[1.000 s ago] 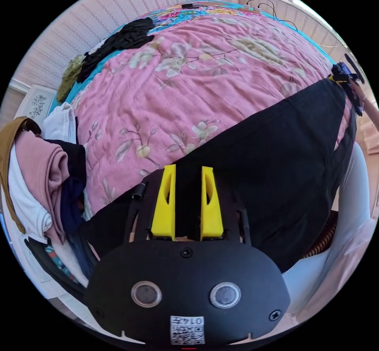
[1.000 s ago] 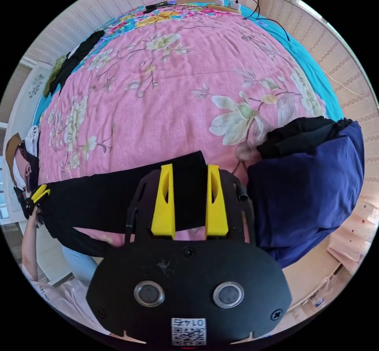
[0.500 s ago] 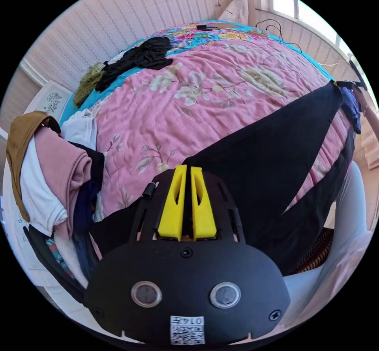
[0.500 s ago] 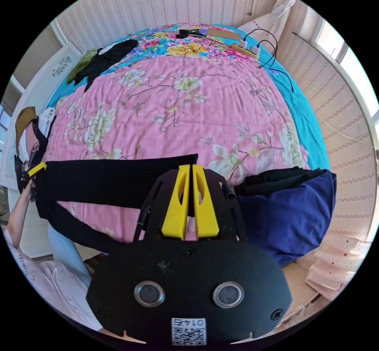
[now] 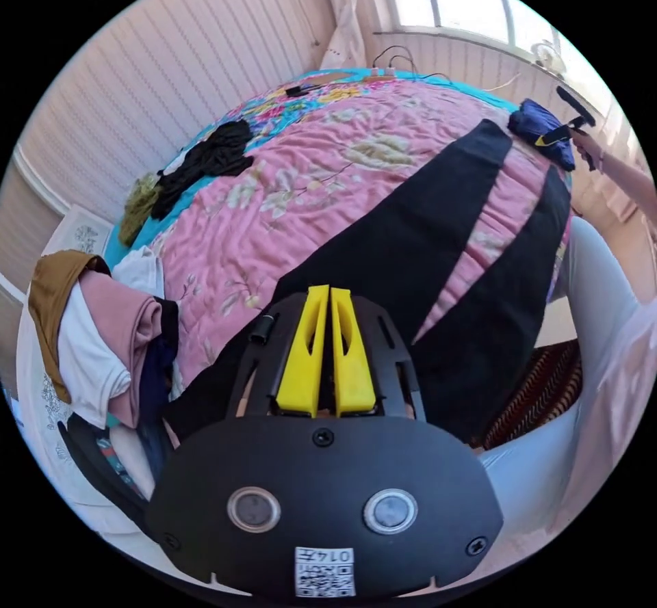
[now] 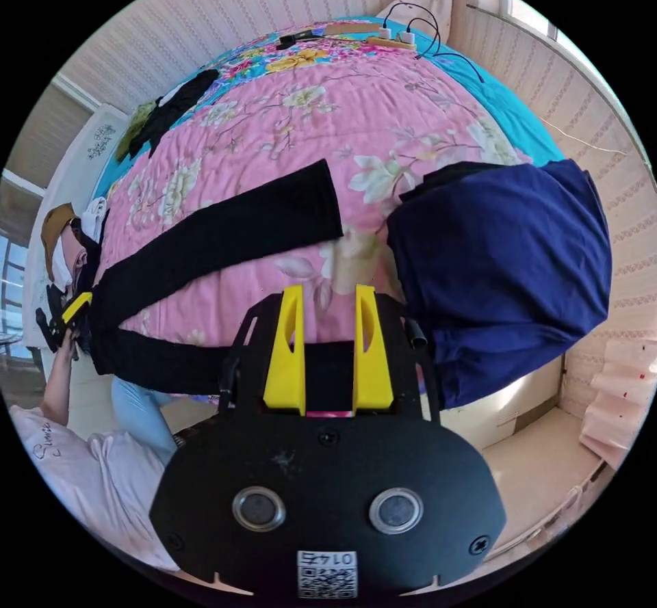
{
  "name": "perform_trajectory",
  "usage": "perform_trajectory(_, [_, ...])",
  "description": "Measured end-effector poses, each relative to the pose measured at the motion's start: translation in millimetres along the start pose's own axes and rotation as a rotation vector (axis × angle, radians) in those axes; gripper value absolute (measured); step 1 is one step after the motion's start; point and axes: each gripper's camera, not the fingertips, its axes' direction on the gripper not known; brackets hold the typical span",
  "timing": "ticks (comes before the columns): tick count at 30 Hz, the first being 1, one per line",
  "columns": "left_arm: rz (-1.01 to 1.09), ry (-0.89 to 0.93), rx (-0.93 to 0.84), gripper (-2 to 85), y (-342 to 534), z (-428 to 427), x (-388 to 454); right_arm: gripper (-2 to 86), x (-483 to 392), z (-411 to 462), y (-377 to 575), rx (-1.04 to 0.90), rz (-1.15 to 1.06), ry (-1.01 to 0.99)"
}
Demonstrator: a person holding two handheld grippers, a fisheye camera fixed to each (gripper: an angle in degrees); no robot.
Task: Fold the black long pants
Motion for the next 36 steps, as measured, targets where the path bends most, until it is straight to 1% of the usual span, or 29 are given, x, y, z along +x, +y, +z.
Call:
perform_trajectory(2, [0.0, 0.091, 0.012, 2.1, 12, -3, 18, 12.0, 14, 8, 18, -0.04, 0.044, -0.042])
perform_trajectory(4, [0.032, 0.264, -0.019, 6.3, 25, 11, 45, 11.6, 28, 19, 30, -0.082, 0.081, -0.095])
perform_trajectory(5, [0.045, 0.278, -0.038, 6.7, 27, 17, 52, 11.3, 31, 22, 31, -0.09, 0.085, -0.098])
perform_trajectory(7, [0.042, 0.241, -0.153, 7.0, 38, 45, 70, 6.2, 38, 25, 34, -0.108, 0.081, -0.05])
perform_trajectory(8, [0.035, 0.229, -0.176, 6.7, 42, 53, 73, 4.6, 40, 23, 35, -0.106, 0.073, -0.038])
perform_trajectory(10, [0.031, 0.221, -0.173, 3.3, 52, 62, 75, 1.9, 43, 10, 35, -0.091, 0.027, -0.038])
perform_trajectory(12, [-0.015, 0.239, -0.199, 0.1, 57, 62, 71, 1.4, 43, -3, 36, -0.07, -0.013, -0.01])
perform_trajectory(14, [-0.038, 0.234, -0.191, -0.6, 67, 61, 67, 1.2, 44, -16, 36, -0.037, -0.055, 0.014])
perform_trajectory(16, [-0.124, 0.252, -0.162, -0.8, 87, 61, 58, 1.2, 54, -23, 35, -0.024, -0.071, 0.018])
perform_trajectory(19, [-0.203, 0.276, -0.152, -0.9, 113, 68, 49, 1.8, 75, -13, 34, -0.046, -0.032, 0.006])
perform_trajectory(21, [-0.235, 0.291, -0.135, -0.8, 131, 72, 44, 2.6, 91, 7, 35, -0.119, 0.02, 0.02])
perform_trajectory(23, [-0.301, 0.337, -0.128, -0.6, 148, 71, 32, 4.4, 104, 13, 41, -0.135, 0.058, 0.046])
perform_trajectory(25, [-0.389, 0.385, -0.067, -0.3, 179, 55, 13, 5.0, 117, -3, 54, -0.056, 0.071, 0.061])
perform_trajectory(26, [-0.415, 0.379, -0.042, -0.2, 189, 50, 8, 5.1, 121, -8, 58, -0.036, 0.075, 0.066])
perform_trajectory(28, [-0.551, 0.336, 0.044, 0.1, 239, 25, -16, 5.2, 144, -23, 79, 0.017, 0.126, 0.055])
perform_trajectory(29, [-0.602, 0.322, 0.06, 0.2, 255, 19, -22, 5.3, 152, -25, 85, 0.028, 0.148, 0.036])
perform_trajectory(31, [-0.844, 0.242, 0.103, 0.8, 330, 0, -48, 5.7, 189, -28, 116, 0.077, 0.27, -0.107])
perform_trajectory(32, [-0.911, 0.217, 0.11, 1.0, 352, -5, -53, 5.9, 199, -28, 125, 0.096, 0.305, -0.158])
perform_trajectory(34, [-1.169, 0.13, 0.096, 2.3, 440, -18, -70, 7.1, 243, -18, 165, 0.167, 0.493, -0.365])
perform_trajectory(36, [-1.308, 0.066, 0.057, 3.4, 499, -25, -76, 8.5, 271, -6, 192, 0.196, 0.624, -0.479])
